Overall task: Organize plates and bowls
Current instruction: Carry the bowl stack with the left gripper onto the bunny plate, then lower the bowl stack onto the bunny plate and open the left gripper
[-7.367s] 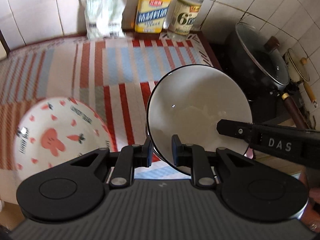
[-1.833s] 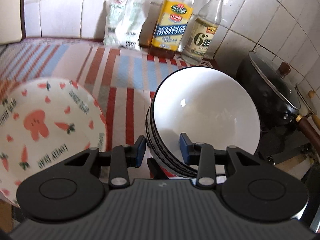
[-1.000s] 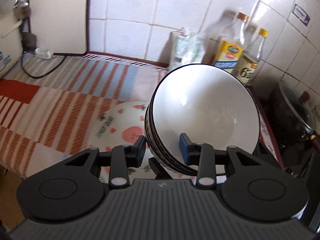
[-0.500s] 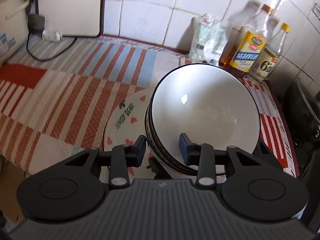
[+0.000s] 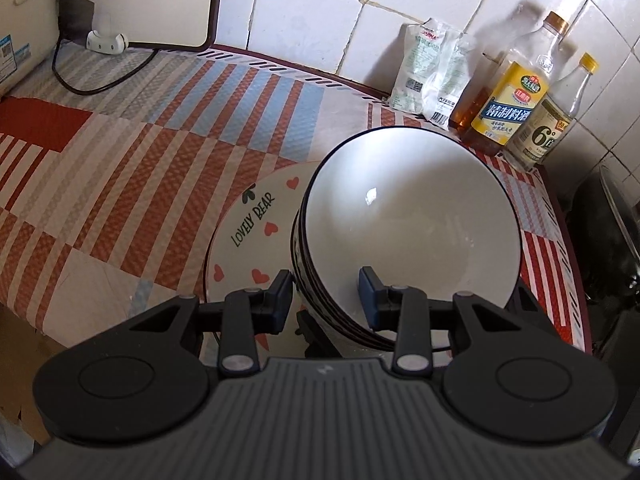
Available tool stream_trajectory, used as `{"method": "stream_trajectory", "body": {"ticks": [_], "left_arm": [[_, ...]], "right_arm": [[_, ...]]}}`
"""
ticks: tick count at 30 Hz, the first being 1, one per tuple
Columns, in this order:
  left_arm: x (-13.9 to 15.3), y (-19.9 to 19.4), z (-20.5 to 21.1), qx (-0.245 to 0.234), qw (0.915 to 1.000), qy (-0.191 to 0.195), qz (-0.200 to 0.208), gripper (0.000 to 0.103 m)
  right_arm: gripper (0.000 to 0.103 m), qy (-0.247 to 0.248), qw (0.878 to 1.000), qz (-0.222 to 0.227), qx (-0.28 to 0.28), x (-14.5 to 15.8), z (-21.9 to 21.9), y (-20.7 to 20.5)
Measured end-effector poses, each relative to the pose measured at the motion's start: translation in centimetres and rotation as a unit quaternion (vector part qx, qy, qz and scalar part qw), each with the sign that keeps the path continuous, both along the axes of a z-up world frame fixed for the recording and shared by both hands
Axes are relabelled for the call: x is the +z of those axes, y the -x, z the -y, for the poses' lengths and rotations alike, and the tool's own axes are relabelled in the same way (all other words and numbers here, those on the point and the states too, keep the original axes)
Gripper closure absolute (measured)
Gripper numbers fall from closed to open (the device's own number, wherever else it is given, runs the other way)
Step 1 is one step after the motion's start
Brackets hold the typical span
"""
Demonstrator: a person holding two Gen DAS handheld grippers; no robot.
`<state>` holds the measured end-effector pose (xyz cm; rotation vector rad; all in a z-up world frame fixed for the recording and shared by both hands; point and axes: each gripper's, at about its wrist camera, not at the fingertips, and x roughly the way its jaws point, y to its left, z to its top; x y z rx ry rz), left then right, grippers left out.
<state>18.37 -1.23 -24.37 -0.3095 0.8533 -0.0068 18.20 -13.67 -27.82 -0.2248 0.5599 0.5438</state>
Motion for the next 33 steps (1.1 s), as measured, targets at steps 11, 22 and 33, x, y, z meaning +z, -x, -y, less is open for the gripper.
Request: {"method": "stream_trajectory", "body": {"ticks": [11, 22, 33], "left_arm": [[-0.2, -0.6, -0.7, -0.018, 0.9998, 0.012, -0.002, 0.065], [3.3, 1.2, -0.7, -0.067, 0.9964, -0.049, 0.016, 0.064], [9.4, 7.5, 0.0, -0.116, 0.9904, -0.068, 0.031, 0.059]], "right_arm": [[0.000, 0.008, 0.999, -0.032, -0.013, 0.9, 0.8, 0.6], [0.001, -0.033, 0.994, -0.034, -0.096, 5.2, 4.3, 6.0], [0.001, -0.067, 0.983, -0.021, -0.169, 11.4, 7.7, 10.0]]}}
